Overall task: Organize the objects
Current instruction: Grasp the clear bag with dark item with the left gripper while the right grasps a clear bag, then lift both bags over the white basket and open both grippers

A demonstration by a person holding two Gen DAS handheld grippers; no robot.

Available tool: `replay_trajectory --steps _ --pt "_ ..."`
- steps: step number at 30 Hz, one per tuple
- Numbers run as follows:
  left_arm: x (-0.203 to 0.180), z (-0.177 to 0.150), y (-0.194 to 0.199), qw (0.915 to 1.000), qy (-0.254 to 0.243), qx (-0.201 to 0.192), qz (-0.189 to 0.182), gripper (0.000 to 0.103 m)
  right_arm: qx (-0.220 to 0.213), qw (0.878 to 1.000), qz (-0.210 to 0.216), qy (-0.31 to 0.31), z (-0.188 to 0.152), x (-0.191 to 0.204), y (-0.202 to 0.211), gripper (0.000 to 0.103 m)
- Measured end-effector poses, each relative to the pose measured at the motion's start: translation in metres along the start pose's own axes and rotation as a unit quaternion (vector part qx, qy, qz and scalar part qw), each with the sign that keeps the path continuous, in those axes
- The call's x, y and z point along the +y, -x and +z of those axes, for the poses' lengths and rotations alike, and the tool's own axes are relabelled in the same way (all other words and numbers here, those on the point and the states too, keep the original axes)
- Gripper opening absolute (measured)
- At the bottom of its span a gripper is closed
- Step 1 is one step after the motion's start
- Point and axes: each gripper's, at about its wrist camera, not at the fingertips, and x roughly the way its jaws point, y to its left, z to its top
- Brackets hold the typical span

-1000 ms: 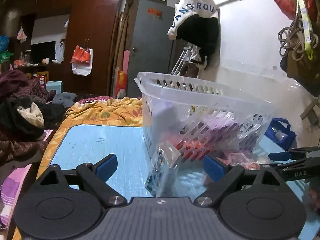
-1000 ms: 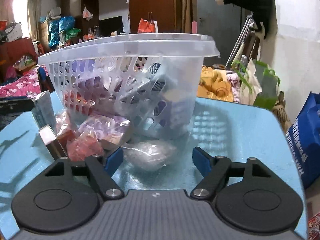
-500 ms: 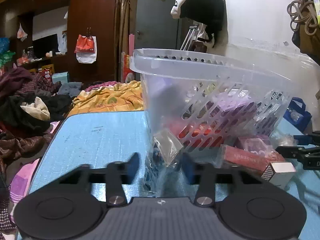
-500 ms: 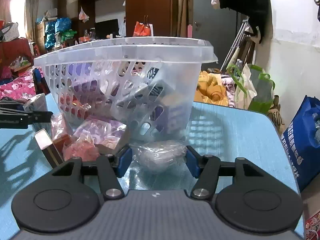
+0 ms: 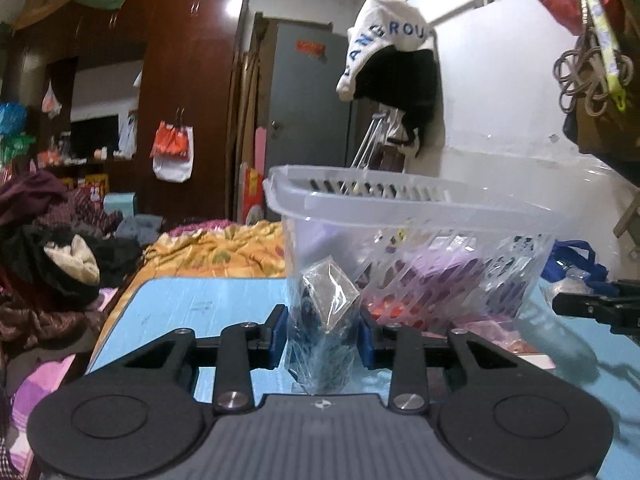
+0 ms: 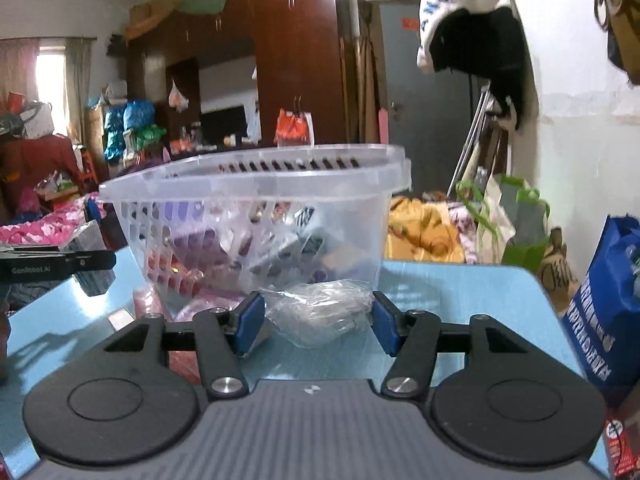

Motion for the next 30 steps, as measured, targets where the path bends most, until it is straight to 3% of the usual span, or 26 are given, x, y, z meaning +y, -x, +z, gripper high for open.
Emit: replay_trajectory --steps 12,22,26,30 --pt "0.006 0.001 0.020 0.9981 0.010 -0.057 -0.021 0.039 -0.053 0.999 0.006 0.011 -0.003 0.004 0.012 0.061" --pt "0.006 0.005 0.059 0.9885 0.020 -0.147 -0.030 0.039 -0.132 0.991 -0.005 0.002 -0.007 0.005 0.036 0.061" --pt "-0.006 0.041 0.075 0.9846 0.003 -0.168 -0.050 0.039 -0.161 0.987 0.021 -0.008 0.017 0.009 0.058 0.061" --pt "-0.024 0.096 0.050 0.9858 0.003 -0.144 -0.085 0.039 -0.160 0.987 0.016 0.028 0.075 0.027 0.046 0.061"
